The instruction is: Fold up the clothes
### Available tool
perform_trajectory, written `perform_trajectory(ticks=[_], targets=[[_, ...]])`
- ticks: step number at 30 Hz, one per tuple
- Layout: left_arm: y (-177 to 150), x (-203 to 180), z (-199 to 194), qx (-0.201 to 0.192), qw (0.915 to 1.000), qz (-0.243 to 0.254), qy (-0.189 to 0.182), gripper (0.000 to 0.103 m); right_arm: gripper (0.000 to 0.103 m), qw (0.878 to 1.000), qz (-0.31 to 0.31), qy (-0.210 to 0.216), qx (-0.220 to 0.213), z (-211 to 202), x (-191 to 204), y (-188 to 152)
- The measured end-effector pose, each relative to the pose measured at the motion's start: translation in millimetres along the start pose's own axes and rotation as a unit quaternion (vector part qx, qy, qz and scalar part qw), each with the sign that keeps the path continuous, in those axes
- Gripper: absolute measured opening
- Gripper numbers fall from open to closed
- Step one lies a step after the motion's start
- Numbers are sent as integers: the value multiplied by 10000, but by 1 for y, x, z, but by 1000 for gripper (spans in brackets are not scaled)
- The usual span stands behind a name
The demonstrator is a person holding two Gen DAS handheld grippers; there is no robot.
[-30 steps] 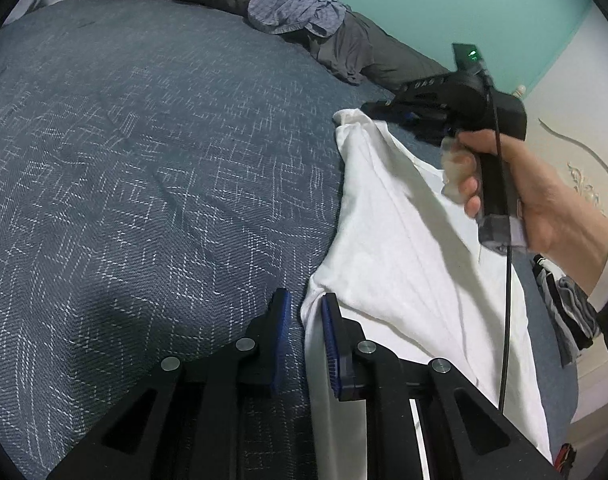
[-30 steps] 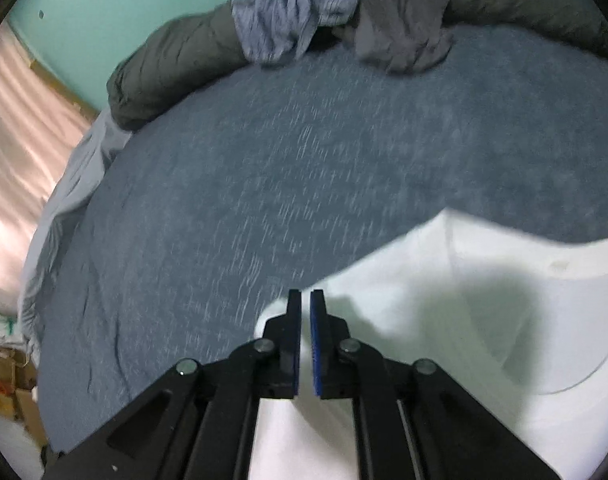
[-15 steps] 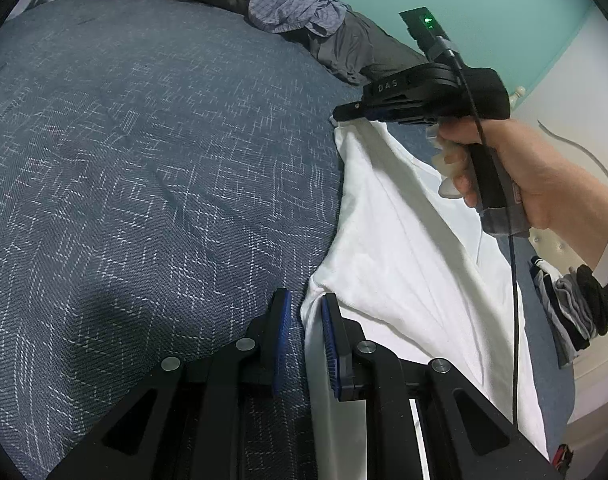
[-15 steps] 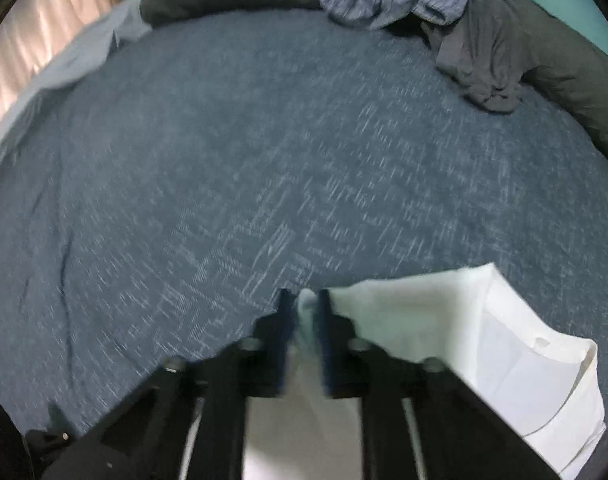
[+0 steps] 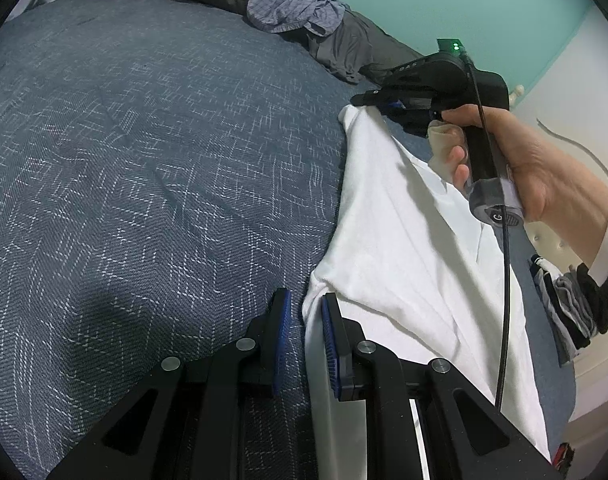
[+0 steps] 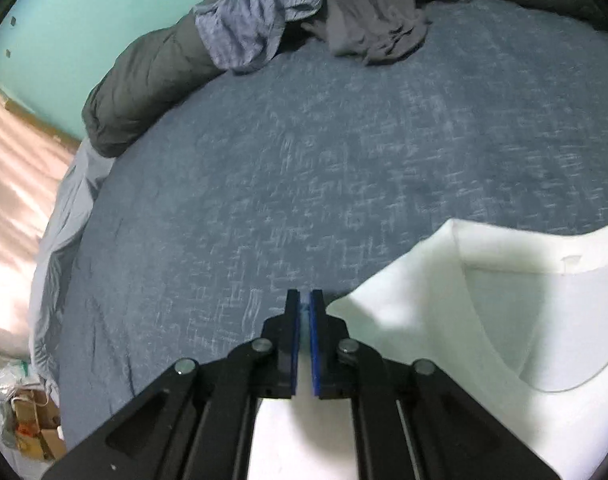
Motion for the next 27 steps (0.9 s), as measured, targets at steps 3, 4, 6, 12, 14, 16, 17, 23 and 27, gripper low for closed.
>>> perform_trajectory(ticks=[3,4,6,12,14,16,17,23,27], targets=[[0,0,0,6,10000,-5,-3,17,5,9996,-112,-166,-203,-14,0,10],[0,0,0,7,10000,-4,0,17,5,9994,-197,-193,-212,-17,1,11],[0,-1,0,10,10000,-1,2,17,5,9984,-519,-224,-84,-18,10,12],[0,-2,1,7,10000,-9,10,17,32,9833,-1661,-547,498,2,39,3],[1,-2,0,6,10000,-16,9,17,32,9779,-1846,-712,675,10,40,-3],[1,-3,-1,6,10000,-25,8,17,27,9730,-1950,-937,803,17,36,-9],[1,-3,-1,6,10000,-27,6,17,11,9757,-1879,-855,735,15,35,-9],[0,-4,-6,3,10000,-30,-4,17,9,9855,-1550,-645,229,10,37,2],[0,-6,-5,6,10000,-23,4,17,10,9903,-1165,-755,61,8,26,9]])
Point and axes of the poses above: each gripper's, at about its wrist camera, not at the fingertips, and z roughly the way its jaws point, x to its left, y to its top, the point moved 8 cm from there along z, roughly the way its jaws point, and after that the axes turned 9 degrees about -z, right-handed, at the moved point
